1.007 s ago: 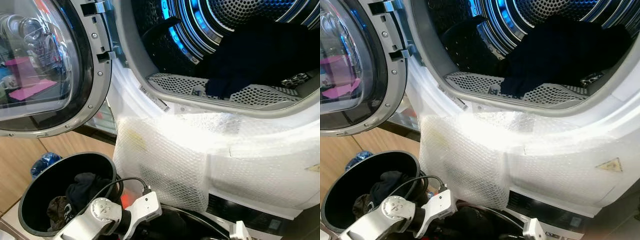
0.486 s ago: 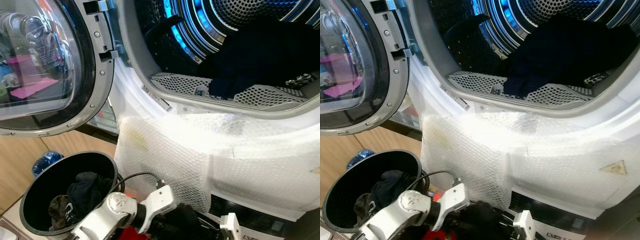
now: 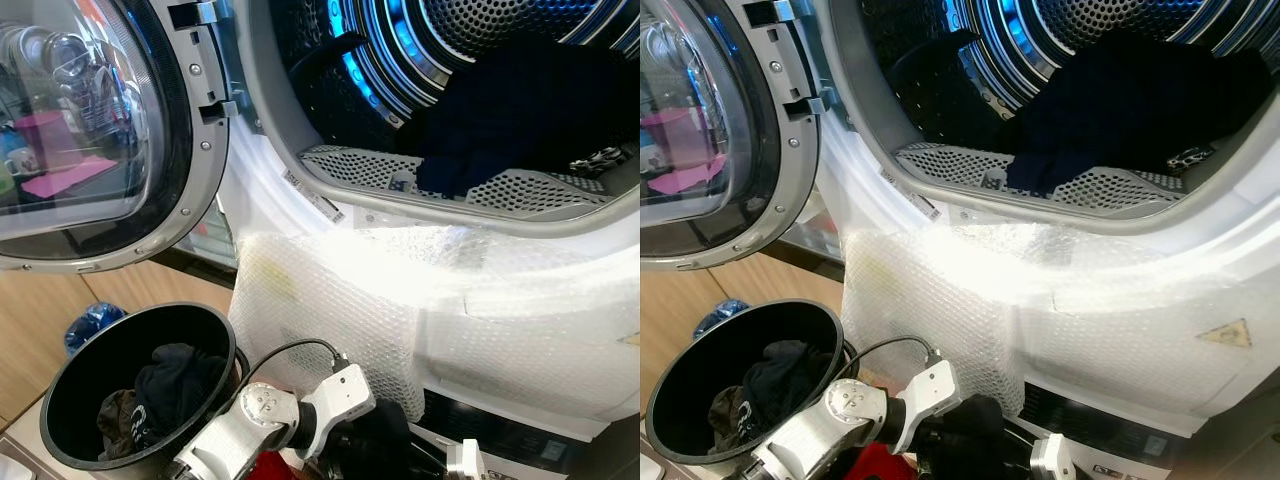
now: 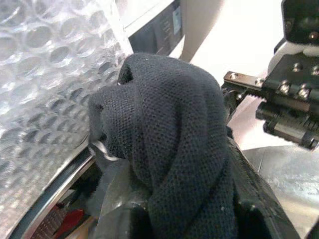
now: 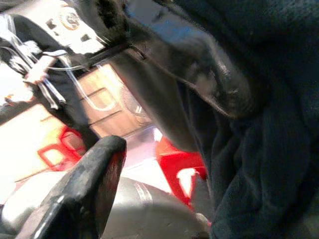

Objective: Clothes washing

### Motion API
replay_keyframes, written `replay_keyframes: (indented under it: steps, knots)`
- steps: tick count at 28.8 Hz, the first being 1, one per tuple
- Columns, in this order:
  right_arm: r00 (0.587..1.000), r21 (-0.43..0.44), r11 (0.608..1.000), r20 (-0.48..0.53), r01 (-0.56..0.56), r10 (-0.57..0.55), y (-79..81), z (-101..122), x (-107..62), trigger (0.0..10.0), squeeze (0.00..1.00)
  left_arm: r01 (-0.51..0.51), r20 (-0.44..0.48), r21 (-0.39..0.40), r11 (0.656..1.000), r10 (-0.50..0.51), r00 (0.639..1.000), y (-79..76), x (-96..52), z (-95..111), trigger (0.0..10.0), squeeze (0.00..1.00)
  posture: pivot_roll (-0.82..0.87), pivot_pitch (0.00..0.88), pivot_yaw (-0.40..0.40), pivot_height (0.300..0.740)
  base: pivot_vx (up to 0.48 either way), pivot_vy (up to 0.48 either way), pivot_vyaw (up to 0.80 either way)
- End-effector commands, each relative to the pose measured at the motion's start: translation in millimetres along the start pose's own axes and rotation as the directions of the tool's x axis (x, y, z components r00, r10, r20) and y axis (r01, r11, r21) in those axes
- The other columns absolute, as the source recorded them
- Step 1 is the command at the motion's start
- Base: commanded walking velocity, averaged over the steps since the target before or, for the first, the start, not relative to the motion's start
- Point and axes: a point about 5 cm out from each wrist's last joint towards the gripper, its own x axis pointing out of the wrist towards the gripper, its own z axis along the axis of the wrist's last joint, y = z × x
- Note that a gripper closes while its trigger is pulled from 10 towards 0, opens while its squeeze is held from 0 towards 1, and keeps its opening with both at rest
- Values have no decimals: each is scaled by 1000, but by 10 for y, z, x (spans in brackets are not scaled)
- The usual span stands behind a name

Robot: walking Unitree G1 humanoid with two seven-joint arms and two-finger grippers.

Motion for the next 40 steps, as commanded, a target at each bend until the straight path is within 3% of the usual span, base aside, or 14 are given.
replay_keyframes:
  steps: [1, 5, 8, 11, 19, 20, 21, 26, 30, 36, 39, 40]
  knots:
    - [995, -38, 995, 36, 92, -90, -38, 58, 58, 10000, 0, -23, 44, 26, 999, 22, 999, 14, 13, 96, 0, 0, -62, 0, 91, 740, 0, 0, 0]
    - [968, -57, 968, 70, 243, -239, -154, 100, 89, 10000, 0, -11, 64, 10, 1000, 11, 998, -17, 34, 129, 0, 0, -56, 0, 90, 740, 0, 0, 0]
    - [978, 8, 988, 139, 157, -156, -50, 175, 117, 10000, 0, -17, 70, 16, 1000, 16, 997, -23, 46, 159, 0, 0, -53, 0, 89, 740, 0, 0, 0]
    - [984, 3, 994, 142, 105, -104, 22, 184, 105, 10000, 0, -32, 83, 9, 999, 32, 996, -9, 58, 194, 0, 0, -55, 0, 88, 740, 0, 0, 0]
    - [976, 8, 983, 115, 183, -183, -40, 120, 110, 10000, 0, -47, 94, 12, 999, 46, 994, -5, 75, 236, 0, 0, -54, 0, 87, 740, 0, 0, 0]
    - [954, -14, 956, 73, 293, -292, -129, 53, 103, 10000, 0, -57, 99, 8, 998, 56, 994, -4, 92, 267, 0, 0, -53, 0, 84, 740, 0, 0, 0]
    - [954, -14, 956, 73, 293, -292, -129, 53, 103, 10000, 0, -57, 99, 8, 998, 56, 994, -4, 92, 267, 0, 0, -53, 0, 84, 740, 0, 0, 0]
    - [879, 43, 885, 104, 464, -466, -267, 43, 75, 10000, 0, -47, 111, -8, 999, 48, 993, -37, 119, 318, 0, 0, -54, 0, 85, 740, 0, 0, 0]
    - [857, 107, 870, 153, 481, -492, -236, 32, 80, 10000, 0, -42, 124, -34, 999, 46, 991, -57, 135, 339, 0, 0, -55, 0, 85, 740, 0, 0, 0]
    - [776, 247, 808, 233, 536, -586, -258, -11, 63, 10000, 0, -41, 132, -39, 998, 46, 990, -73, 141, 359, 0, 0, -54, 3, 85, 740, 0, 0, 0]
    - [764, 285, 801, 253, 527, -593, -269, -18, 70, 10000, 0, -43, 130, -41, 998, 48, 990, -74, 142, 359, 0, 0, -54, 3, 85, 740, 0, 0, 0]
    - [763, 290, 798, 251, 528, -596, -272, -45, 74, 9255, 0, -44, 128, -42, 998, 49, 991, -77, 140, 362, 0, 0, -54, 3, 85, 740, 0, 0, 0]
